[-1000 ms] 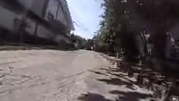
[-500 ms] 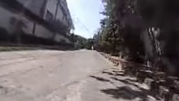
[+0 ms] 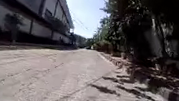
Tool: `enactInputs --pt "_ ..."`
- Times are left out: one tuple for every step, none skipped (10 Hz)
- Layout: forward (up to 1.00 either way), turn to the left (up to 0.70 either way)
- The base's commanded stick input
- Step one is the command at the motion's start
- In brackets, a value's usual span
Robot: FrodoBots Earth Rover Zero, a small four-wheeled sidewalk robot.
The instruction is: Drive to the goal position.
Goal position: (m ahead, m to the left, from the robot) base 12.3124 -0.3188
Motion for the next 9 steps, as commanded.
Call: enactInputs --pt "1.00 0.00" --pt "1.00 0.00" --pt "1.00 0.00" --pt "1.00 0.00" --pt "1.00 0.00" --pt "1.00 0.00" --pt "1.00 0.00" --pt "1.00 0.00" --pt "1.00 0.00"
